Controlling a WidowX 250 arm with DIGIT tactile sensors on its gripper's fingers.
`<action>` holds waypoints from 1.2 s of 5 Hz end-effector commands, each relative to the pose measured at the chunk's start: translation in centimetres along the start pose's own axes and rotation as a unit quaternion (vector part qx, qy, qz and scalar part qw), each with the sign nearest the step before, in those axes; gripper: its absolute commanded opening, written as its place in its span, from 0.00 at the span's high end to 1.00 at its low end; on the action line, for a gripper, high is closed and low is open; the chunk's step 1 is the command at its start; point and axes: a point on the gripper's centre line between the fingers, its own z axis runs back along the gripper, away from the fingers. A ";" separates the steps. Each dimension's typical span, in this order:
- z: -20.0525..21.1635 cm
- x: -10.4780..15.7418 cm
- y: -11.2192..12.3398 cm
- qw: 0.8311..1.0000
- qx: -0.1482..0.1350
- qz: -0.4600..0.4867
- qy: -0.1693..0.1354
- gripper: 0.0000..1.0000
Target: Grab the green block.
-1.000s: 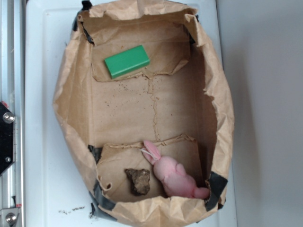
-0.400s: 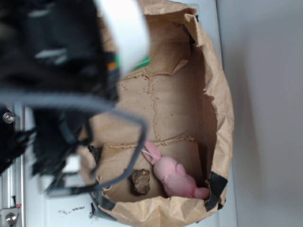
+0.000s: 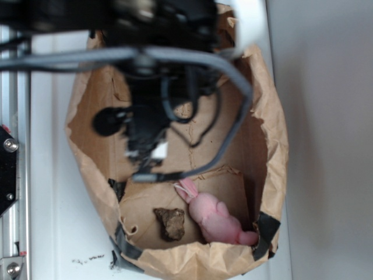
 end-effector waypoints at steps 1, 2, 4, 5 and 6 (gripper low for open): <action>-2.1 2.6 1.1 0.997 0.076 0.026 0.001 0.00; -2.1 2.6 1.1 0.997 0.076 0.026 0.001 0.00; -2.1 2.6 1.1 0.997 0.076 0.026 0.001 0.00; -3.8 2.6 2.9 0.990 0.010 0.122 0.067 0.00; -5.2 2.0 4.2 0.984 -0.025 0.170 0.053 0.00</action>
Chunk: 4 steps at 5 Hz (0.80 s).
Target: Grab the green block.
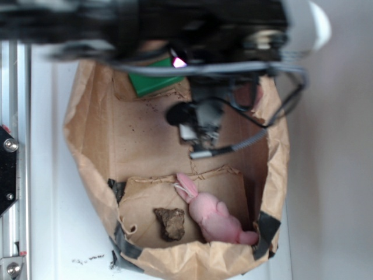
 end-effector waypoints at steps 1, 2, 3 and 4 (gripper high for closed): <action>-0.3 -0.1 2.2 0.995 -0.038 0.062 -0.074 0.00; -0.5 -0.5 2.7 0.991 -0.034 0.080 -0.104 0.00; -0.9 0.1 3.5 0.982 -0.017 0.113 -0.151 0.00; -1.2 0.8 4.2 0.979 -0.012 0.138 -0.147 0.00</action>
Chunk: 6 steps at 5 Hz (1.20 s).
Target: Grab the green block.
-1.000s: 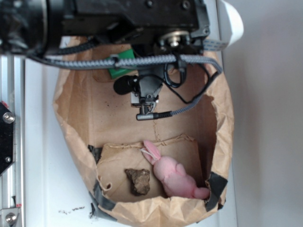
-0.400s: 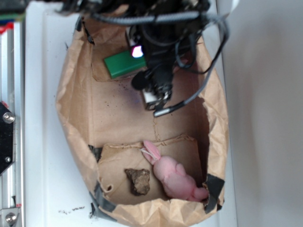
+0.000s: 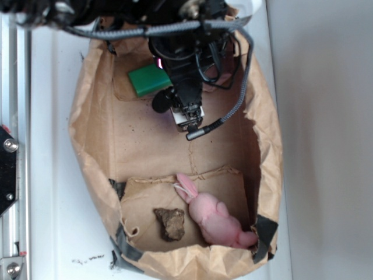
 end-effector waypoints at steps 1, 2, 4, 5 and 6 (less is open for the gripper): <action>2.9 2.3 1.1 0.999 0.006 -0.004 -0.034 0.00; 2.9 2.3 1.1 0.999 0.006 -0.004 -0.034 0.00; 2.9 2.3 1.1 0.999 0.006 -0.004 -0.034 0.00; 2.9 2.3 1.1 0.999 0.006 -0.004 -0.034 0.00; 2.5 2.4 1.8 0.998 -0.014 0.031 -0.045 0.00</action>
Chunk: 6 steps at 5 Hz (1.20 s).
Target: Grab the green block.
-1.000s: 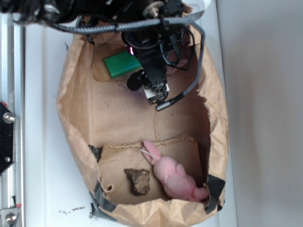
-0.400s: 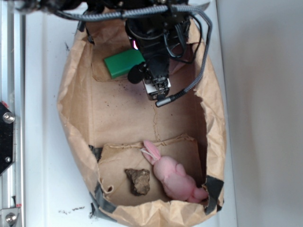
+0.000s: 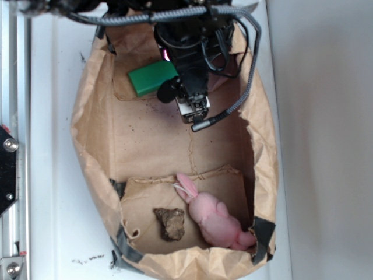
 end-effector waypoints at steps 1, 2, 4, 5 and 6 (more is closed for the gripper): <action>2.3 0.9 1.7 0.997 -0.033 0.050 -0.039 0.00; 2.9 0.2 1.5 0.995 -0.064 0.072 -0.036 0.00; 2.2 -0.2 1.6 0.987 -0.096 0.126 -0.039 0.00; 1.7 -0.5 2.0 0.983 -0.112 0.139 -0.036 0.00; 1.0 -1.6 1.7 0.984 -0.113 0.128 -0.048 0.00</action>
